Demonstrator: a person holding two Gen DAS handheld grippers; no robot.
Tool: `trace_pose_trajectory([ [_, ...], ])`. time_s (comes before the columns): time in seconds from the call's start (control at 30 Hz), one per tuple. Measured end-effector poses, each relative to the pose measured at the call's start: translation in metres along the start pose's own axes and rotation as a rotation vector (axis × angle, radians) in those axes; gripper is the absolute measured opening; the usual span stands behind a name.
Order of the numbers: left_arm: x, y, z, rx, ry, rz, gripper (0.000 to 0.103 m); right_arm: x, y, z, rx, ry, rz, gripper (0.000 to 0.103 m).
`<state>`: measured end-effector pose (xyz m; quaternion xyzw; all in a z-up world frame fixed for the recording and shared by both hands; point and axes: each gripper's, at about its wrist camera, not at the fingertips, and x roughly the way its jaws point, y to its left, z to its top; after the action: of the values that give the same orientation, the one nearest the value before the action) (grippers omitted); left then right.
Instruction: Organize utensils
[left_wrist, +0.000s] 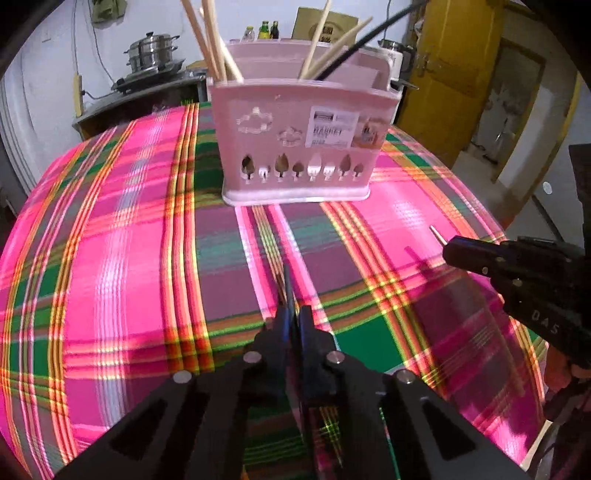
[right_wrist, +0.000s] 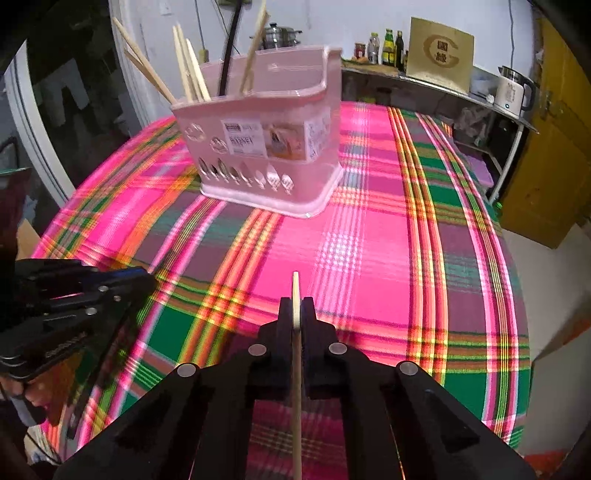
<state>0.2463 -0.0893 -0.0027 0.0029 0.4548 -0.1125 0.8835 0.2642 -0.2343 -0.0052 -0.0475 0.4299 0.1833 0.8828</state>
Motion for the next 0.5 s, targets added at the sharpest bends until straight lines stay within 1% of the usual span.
trace_pose_trajectory([
  [0.23,-0.028,0.003,0.018,0.008,-0.058,-0.030,0.006,-0.026,0.009,0.017,-0.004,-0.075,0.025,0.004],
  [0.5,-0.070,0.011,0.036,0.010,-0.156,-0.055,0.005,-0.063,0.016,0.031,0.008,-0.183,0.030,0.004],
])
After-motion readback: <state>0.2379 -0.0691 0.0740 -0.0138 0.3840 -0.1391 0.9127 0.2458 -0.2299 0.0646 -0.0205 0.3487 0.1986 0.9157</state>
